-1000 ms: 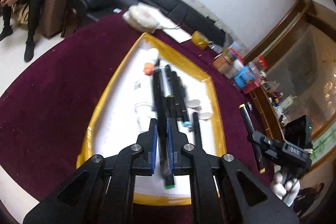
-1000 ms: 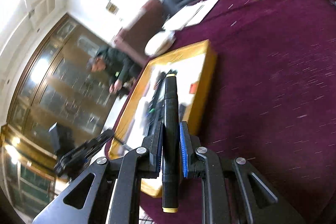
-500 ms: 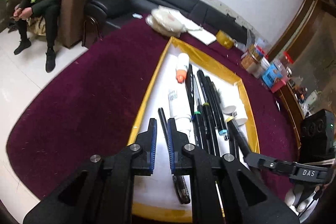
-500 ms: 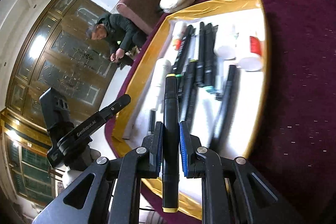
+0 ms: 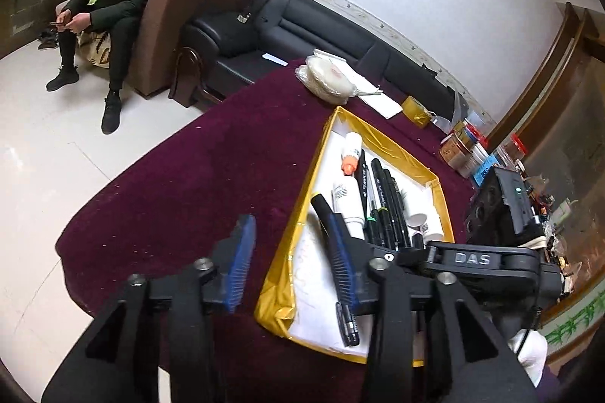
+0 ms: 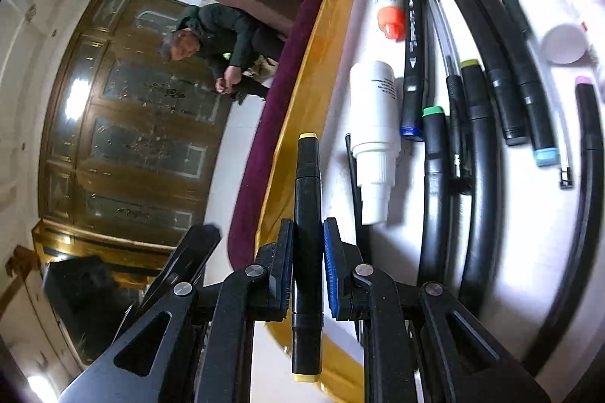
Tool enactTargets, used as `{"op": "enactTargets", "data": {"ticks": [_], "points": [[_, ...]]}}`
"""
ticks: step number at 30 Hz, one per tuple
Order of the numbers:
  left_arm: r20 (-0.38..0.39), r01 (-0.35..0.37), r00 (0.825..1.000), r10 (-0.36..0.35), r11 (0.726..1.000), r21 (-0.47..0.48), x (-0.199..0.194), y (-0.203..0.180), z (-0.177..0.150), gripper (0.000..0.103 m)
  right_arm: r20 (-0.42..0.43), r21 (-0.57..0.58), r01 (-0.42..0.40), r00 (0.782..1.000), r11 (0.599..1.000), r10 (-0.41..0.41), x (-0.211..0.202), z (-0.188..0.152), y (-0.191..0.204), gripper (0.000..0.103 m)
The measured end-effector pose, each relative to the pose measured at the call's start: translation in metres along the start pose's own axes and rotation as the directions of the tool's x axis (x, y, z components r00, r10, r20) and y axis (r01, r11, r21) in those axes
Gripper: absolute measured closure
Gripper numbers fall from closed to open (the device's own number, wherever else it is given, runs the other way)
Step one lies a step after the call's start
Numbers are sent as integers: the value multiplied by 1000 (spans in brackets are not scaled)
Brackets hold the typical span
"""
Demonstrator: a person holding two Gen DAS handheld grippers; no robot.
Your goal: Organize rigid objects
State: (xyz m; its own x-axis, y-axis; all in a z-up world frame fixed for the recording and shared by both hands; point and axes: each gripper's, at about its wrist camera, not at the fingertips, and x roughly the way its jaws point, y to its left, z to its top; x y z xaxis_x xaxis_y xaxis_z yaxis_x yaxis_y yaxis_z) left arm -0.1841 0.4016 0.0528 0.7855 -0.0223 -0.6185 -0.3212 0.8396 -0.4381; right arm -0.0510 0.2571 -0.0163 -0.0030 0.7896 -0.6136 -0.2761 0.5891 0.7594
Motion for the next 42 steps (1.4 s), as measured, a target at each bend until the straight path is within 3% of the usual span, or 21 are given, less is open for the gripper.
{"op": "enactTargets", "data": {"ticks": [6,11,14,16,17,18,19,20,21,23,25,27,28,31,34,38,42], "points": [[19,-14,1000,14,1000,10,-1,-2,0,50,9,-4,13,1000,1000,-13,-11,-5,-5,81],[36,-33,999,31,998,51,-3,-15,-1,50,63,-64,20,998,998,-16,-46,-10,-6,81],[76,-54,996,47,994,90,-10,-33,-2,49,151,-131,98,985,987,-77,-72,-16,-5,79],[161,-127,981,106,983,131,-23,-51,-4,49,255,-198,212,954,957,-158,-97,-27,0,75],[237,-188,960,148,970,152,-35,-62,-6,49,288,-219,237,942,946,-170,-106,-31,2,72],[341,-243,923,177,957,161,-53,-77,-11,43,342,-246,296,917,923,-203,-118,-38,5,68],[436,-267,883,177,951,155,-71,-89,-17,20,397,-270,355,888,895,-232,-129,-47,8,66],[491,-267,856,162,952,152,-82,-96,-22,7,442,-285,405,859,869,-256,-139,-55,9,61],[592,-244,799,106,957,158,-100,-109,-33,0,477,-294,444,835,846,-273,-146,-62,11,55],[663,-204,748,41,964,170,-110,-121,-42,0,537,-295,506,789,811,-298,-157,-72,14,44],[630,-194,776,22,959,205,-101,-140,-36,0,579,-272,546,751,792,-318,-162,-78,18,39],[543,-199,839,29,946,257,-81,-157,-28,0,597,-252,565,730,786,-334,-168,-81,16,38],[524,-216,850,55,943,253,-75,-162,-26,0,600,-242,573,722,783,-343,-171,-83,13,38],[495,-249,862,110,943,223,-60,-170,-31,0,615,-215,601,696,770,-371,-183,-91,1,37],[411,-272,897,164,937,218,-40,-174,-36,0,630,-195,634,665,748,-400,-190,-101,-9,35],[365,-326,902,230,917,229,-29,-182,-54,0,624,-201,656,658,728,-421,-189,-103,-16,34],[299,-306,925,234,926,221,-20,-178,-55,0,614,-217,653,669,726,-418,-188,-104,-18,34]]}}
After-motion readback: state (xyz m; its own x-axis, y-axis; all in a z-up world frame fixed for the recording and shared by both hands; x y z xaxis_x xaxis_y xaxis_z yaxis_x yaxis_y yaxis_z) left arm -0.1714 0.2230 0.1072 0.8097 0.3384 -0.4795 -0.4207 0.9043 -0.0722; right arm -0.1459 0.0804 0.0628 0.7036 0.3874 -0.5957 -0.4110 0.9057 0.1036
